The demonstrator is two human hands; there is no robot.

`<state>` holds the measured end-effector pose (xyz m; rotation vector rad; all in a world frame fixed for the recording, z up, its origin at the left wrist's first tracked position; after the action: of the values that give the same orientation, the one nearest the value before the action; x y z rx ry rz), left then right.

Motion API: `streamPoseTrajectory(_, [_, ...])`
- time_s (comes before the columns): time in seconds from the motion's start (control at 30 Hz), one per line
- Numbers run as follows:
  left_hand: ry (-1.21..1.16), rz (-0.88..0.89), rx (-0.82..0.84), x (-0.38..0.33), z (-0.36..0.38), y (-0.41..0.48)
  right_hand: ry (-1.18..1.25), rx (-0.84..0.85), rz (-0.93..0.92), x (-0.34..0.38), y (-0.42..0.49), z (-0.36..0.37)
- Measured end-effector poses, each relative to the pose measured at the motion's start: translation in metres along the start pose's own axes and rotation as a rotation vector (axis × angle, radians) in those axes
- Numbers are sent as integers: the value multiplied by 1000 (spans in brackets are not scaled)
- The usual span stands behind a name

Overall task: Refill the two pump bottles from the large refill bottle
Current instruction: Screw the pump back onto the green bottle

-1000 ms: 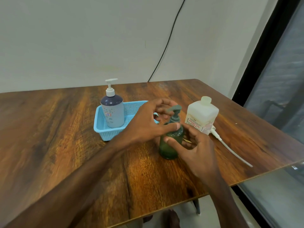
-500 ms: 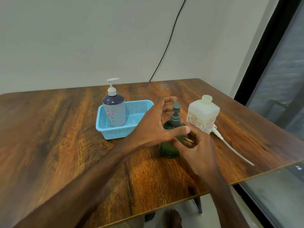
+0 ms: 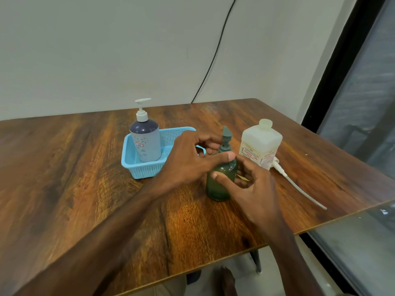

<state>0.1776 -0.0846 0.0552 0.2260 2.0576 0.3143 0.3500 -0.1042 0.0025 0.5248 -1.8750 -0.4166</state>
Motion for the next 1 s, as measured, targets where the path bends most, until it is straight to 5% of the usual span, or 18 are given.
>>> streamPoseTrajectory(0.13, [72,14,184,2,-2,4,11,4,18,0,0,0])
streamPoseTrajectory(0.33, [71,17,-55,3,8,-3,-8,8,-1,-2,-1,1])
streamPoseTrajectory(0.8, [27,158,370,4,0,32,-10,37,1,2,1,0])
streamPoseTrajectory(1.0, [124,98,165,10,-1,13,-22,85,32,5,0,-2])
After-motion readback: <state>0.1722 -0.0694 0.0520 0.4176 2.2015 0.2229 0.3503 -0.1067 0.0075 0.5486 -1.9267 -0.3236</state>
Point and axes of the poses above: each hand's wrist, its own y-axis towards the middle knuckle, its own z-axis out of the palm, x = y × z, the point moved 4 cm from there along y, towards the middle knuckle, and after that the axes turned 11 degrees about -z, right-handed, at the moved point
